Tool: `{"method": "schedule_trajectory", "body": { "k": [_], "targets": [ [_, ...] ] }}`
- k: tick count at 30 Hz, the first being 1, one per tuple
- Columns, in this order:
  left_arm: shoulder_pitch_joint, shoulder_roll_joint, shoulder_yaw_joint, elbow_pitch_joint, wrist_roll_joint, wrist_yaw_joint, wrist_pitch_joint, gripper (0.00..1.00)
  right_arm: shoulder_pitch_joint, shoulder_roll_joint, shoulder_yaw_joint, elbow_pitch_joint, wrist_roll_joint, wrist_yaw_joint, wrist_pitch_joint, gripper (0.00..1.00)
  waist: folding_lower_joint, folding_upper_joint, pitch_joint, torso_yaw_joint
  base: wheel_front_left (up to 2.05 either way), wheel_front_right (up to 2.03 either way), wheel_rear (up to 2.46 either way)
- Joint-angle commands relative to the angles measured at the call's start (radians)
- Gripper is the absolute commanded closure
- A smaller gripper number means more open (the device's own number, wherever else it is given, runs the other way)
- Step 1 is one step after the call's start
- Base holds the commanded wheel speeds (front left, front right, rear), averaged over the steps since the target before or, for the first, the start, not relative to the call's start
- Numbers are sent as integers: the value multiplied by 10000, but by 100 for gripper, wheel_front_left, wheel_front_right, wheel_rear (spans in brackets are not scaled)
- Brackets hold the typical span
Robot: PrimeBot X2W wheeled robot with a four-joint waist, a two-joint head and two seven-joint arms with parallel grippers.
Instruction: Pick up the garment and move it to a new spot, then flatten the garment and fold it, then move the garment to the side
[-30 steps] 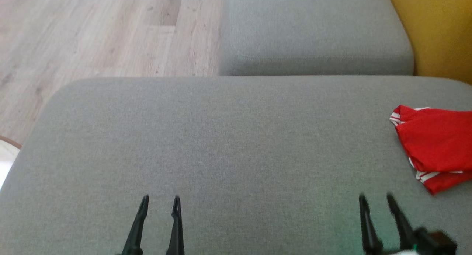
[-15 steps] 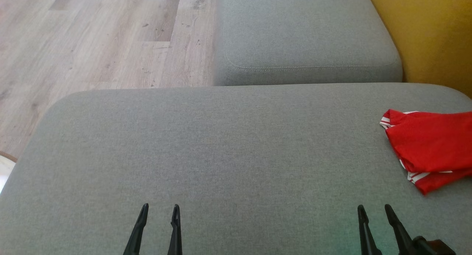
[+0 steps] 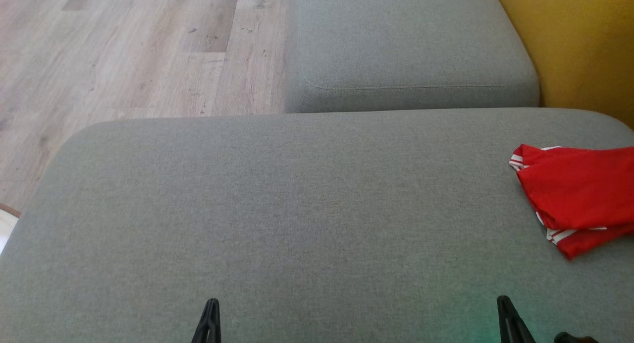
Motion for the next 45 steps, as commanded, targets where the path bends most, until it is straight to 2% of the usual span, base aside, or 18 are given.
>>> {"method": "schedule_trajectory", "body": {
  "k": [1, 45],
  "targets": [
    [-320, 40, 108, -277, -241, -70, 50, 100, -340, -48, -37, -300, 246, 7, 52, 100, 0, 0, 11, -5, 0, 0, 0],
    [-1722, 242, 1136, 366, -5716, -781, 1112, 100, -1724, -230, -433, -199, 5330, 33, 1158, 100, -1, 0, 499, -273, 0, 0, 0]
  ]
}}
